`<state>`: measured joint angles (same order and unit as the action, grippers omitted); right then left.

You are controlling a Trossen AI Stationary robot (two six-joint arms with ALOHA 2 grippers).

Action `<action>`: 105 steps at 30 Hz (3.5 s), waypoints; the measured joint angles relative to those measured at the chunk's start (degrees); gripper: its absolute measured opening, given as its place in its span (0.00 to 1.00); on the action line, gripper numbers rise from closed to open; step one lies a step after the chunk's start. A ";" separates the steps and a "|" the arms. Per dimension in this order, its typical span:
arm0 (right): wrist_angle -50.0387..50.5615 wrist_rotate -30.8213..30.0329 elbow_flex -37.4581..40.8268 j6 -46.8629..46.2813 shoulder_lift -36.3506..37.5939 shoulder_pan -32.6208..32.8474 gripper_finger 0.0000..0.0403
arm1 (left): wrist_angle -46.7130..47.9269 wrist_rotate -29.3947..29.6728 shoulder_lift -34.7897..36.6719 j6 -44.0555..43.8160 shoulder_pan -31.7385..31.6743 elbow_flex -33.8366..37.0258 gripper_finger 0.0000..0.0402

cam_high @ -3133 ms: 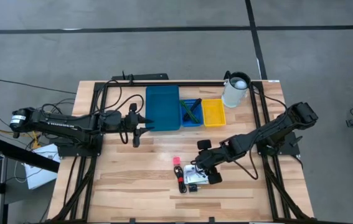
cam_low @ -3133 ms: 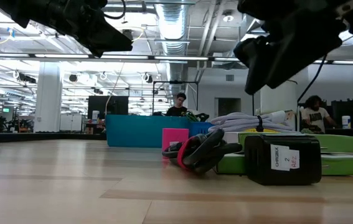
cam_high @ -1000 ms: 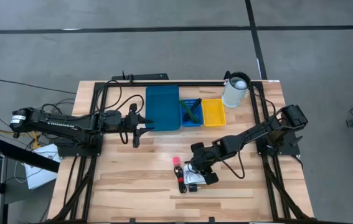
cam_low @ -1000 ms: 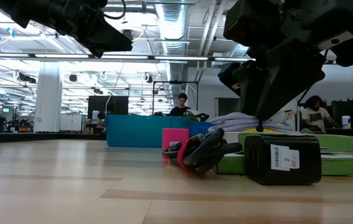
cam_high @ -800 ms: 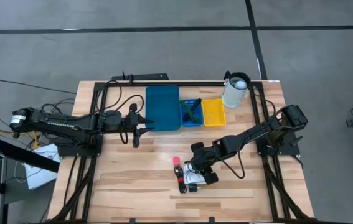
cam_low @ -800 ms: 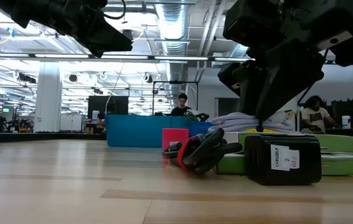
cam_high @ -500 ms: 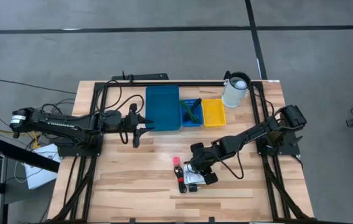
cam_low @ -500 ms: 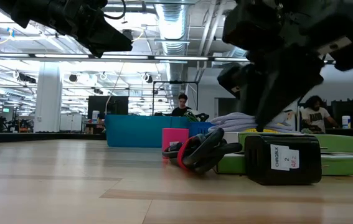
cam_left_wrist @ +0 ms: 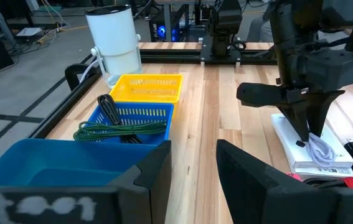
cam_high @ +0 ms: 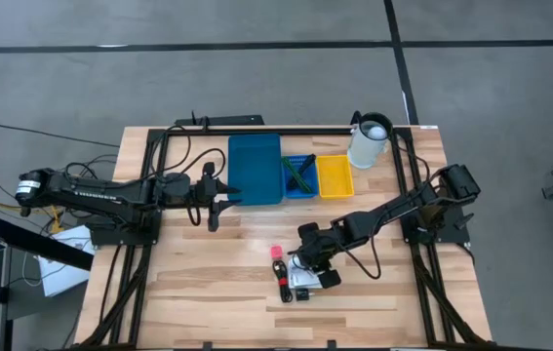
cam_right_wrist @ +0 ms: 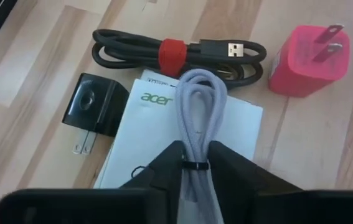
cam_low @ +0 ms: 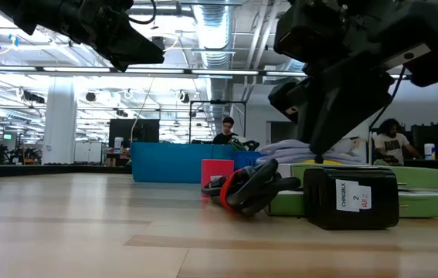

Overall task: Pick and place items into bin
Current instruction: Put the white charger cable into the blue basket, then put the black charger cable into the blue basket

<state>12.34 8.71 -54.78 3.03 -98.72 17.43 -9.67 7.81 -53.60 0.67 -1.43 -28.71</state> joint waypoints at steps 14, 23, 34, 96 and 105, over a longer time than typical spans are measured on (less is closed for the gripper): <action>0.28 -0.60 0.00 -0.04 0.58 -0.33 0.03 | 0.00 0.00 0.00 0.00 0.00 0.00 0.29; 2.72 -4.22 0.02 -0.26 5.52 -1.60 0.01 | -0.02 0.00 0.00 0.00 0.00 0.00 0.29; -2.48 -20.03 0.00 -0.50 13.32 -11.41 0.00 | -0.02 0.02 0.00 -0.22 0.00 0.00 0.29; 53.80 -20.65 -10.40 -9.15 27.81 -18.55 0.28 | -1.92 -0.15 0.00 2.09 0.01 0.00 0.29; 57.34 -20.72 -10.40 -10.26 33.32 -11.89 0.28 | 0.45 -14.95 -0.85 10.05 1.55 -5.55 0.29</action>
<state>69.68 -12.01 -65.19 -7.24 -65.39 5.55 -9.22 -7.14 -54.45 10.71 0.12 -34.26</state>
